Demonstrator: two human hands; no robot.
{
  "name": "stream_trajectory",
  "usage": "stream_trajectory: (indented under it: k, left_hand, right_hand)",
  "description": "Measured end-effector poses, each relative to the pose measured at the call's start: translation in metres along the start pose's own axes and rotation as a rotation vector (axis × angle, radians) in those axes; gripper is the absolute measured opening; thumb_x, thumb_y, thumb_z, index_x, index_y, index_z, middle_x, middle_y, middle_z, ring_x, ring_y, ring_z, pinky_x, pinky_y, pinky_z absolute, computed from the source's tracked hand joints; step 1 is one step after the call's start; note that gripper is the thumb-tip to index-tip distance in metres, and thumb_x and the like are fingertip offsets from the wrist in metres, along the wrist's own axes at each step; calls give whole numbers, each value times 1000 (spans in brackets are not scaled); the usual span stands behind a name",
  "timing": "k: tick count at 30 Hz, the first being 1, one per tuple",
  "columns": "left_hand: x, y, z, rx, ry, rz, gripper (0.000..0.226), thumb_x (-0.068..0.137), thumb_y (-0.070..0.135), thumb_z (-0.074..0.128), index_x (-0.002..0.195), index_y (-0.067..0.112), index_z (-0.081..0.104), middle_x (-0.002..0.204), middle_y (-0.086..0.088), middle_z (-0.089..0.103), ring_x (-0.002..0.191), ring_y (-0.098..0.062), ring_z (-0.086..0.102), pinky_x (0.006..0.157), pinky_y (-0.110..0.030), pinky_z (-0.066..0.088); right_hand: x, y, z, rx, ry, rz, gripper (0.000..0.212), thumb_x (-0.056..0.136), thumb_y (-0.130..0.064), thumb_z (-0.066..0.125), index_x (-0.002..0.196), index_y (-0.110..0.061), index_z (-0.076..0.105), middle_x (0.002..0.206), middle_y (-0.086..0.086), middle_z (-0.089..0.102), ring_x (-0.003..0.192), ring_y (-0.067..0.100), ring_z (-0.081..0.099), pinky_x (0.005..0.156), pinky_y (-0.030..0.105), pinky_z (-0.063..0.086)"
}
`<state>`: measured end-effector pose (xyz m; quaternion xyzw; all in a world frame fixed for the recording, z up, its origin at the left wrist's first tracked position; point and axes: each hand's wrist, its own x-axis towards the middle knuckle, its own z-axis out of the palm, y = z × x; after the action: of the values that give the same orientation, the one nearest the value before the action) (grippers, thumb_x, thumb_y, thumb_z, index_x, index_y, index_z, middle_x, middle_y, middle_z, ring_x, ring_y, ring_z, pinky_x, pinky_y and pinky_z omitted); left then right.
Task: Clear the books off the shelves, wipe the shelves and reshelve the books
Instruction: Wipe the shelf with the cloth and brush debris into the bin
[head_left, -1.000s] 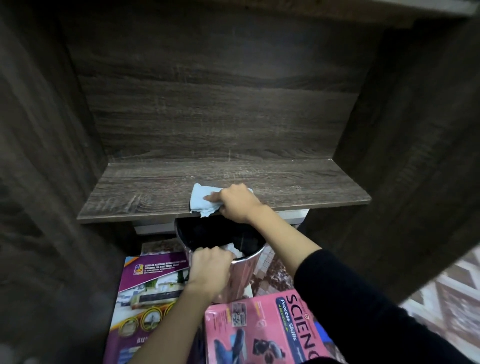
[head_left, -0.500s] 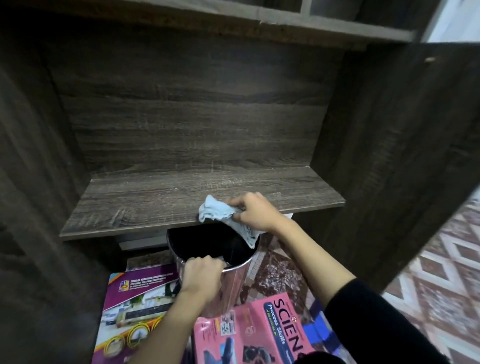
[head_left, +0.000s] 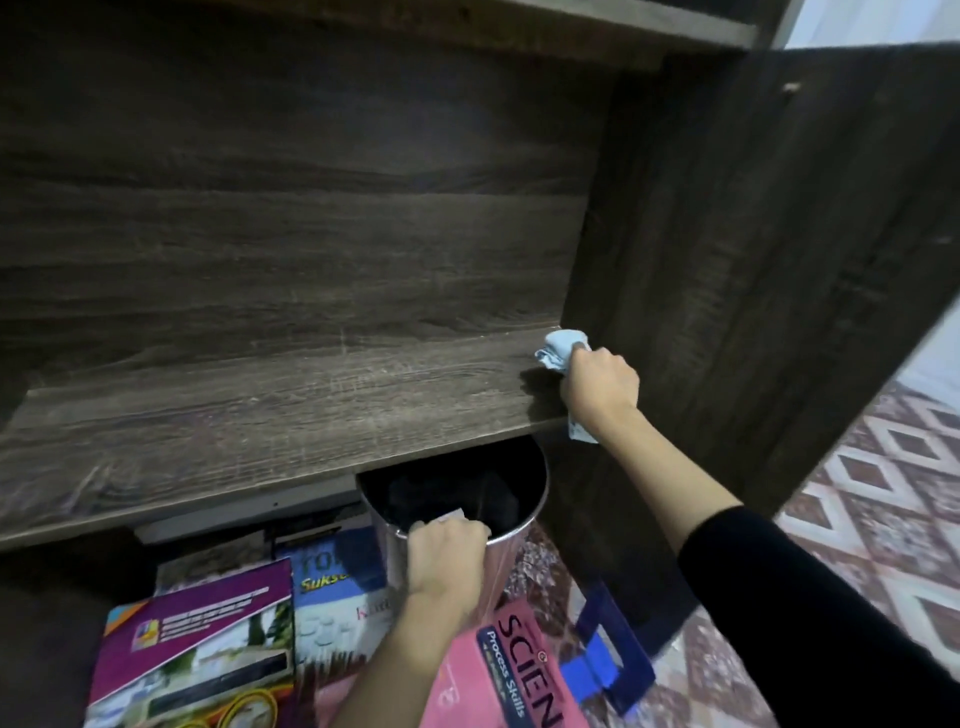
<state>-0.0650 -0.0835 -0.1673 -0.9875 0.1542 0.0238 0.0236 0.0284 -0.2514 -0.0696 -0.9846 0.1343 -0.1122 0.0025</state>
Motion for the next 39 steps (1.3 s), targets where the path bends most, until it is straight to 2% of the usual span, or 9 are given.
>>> stream_trajectory:
  k: [6,13,22,24,26,28,32,35,39]
  left_hand:
    - [30,25,6,-36,22,65,35,91,6,47,118,25,60,111,-3,66,106,-26,61,90,-32,40]
    - [53,35,10,-15,-16,89,29,94,12,44,117,16,61,115,-7,64,109,-29,59,89,-32,41]
    - [68,42,17,-116,-59,176,25,94,15,48,115,18,61,110,-8,65,106,-30,61,86,-33,42]
    - [69,43,15,-142,-19,166,18,86,21,62,103,19,68,96,-9,69,93,-27,66,78,-32,45]
    - [72,45,17,-187,7,173,25,45,28,88,62,23,71,54,-6,62,52,-19,64,54,-26,46]
    - [75,47,25,-186,81,177,34,17,25,88,37,23,60,33,-1,46,30,-15,50,42,-19,40]
    - [79,45,30,-184,111,150,36,12,25,87,34,21,59,29,-1,43,27,-15,47,41,-17,39]
    - [81,45,33,-197,108,149,38,13,27,89,34,22,58,29,-1,43,26,-16,47,41,-16,39]
    - [85,42,36,-176,30,137,31,35,37,89,49,22,66,40,-2,55,38,-16,58,47,-19,43]
  right_hand:
    - [44,11,19,-45,24,6,30,92,-3,45,121,-2,50,118,14,61,107,32,60,70,31,38]
    - [92,10,35,-50,90,-3,30,94,0,39,122,-1,49,123,16,58,111,34,58,83,37,46]
    - [130,5,64,-113,28,-44,43,80,6,61,122,-1,53,119,19,60,109,35,59,80,38,45]
    - [138,4,67,-131,20,-58,54,75,6,67,127,-4,52,119,17,60,110,34,58,77,36,44]
    - [146,1,70,-170,25,-67,49,80,2,66,126,-1,48,119,17,60,111,33,58,74,34,41]
    - [152,-2,75,-221,23,-78,38,89,-6,57,125,1,47,121,17,59,112,32,57,76,35,42]
    - [163,-3,84,-223,-4,-70,44,93,-16,54,133,-1,44,127,14,56,121,29,48,87,36,43]
    - [169,-3,83,-216,-47,-73,50,91,-18,56,136,-6,38,132,14,53,125,30,43,88,38,42]
    - [177,-5,72,-250,-133,-58,54,92,-21,56,139,-11,33,134,16,51,126,33,43,90,41,42]
